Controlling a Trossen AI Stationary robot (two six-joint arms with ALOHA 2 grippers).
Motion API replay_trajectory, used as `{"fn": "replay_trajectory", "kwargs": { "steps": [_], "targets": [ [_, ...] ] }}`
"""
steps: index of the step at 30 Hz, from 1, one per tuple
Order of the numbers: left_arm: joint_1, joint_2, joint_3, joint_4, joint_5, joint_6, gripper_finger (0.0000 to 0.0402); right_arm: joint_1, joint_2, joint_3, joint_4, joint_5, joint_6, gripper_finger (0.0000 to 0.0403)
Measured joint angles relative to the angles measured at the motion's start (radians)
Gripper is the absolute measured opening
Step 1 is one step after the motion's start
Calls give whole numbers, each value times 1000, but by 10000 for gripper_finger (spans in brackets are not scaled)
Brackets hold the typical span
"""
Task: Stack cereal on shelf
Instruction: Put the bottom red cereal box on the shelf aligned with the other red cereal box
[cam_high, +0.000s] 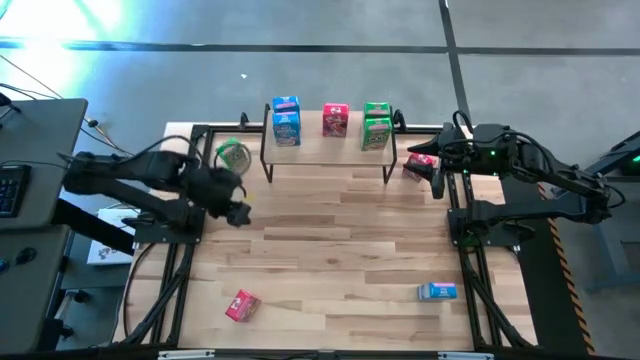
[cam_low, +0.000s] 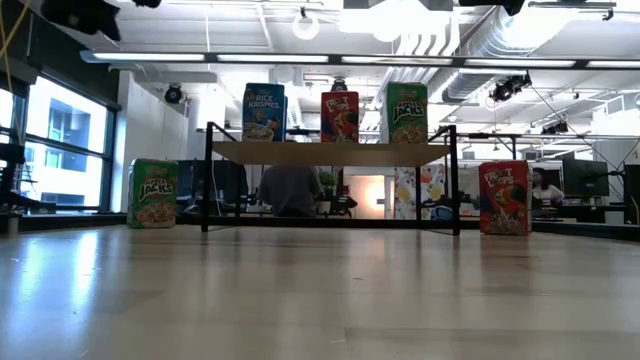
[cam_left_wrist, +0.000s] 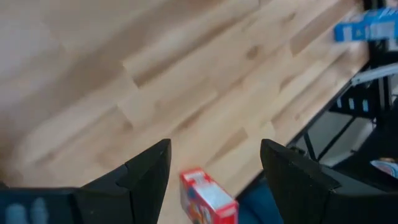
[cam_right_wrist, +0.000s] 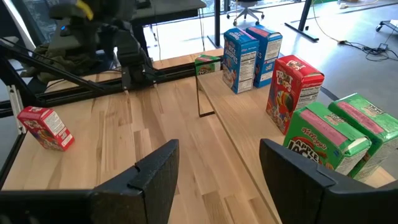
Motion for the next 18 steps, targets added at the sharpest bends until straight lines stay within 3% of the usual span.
{"fn": "replay_trajectory", "kwargs": {
  "steps": [9,18],
  "targets": [
    [-270,110,10,23,-42,-314,239,0,0,0,0,0,0,216],
    [-441,196,10,99,-134,-545,239,0,0,0,0,0,0,216]
  ]
}}
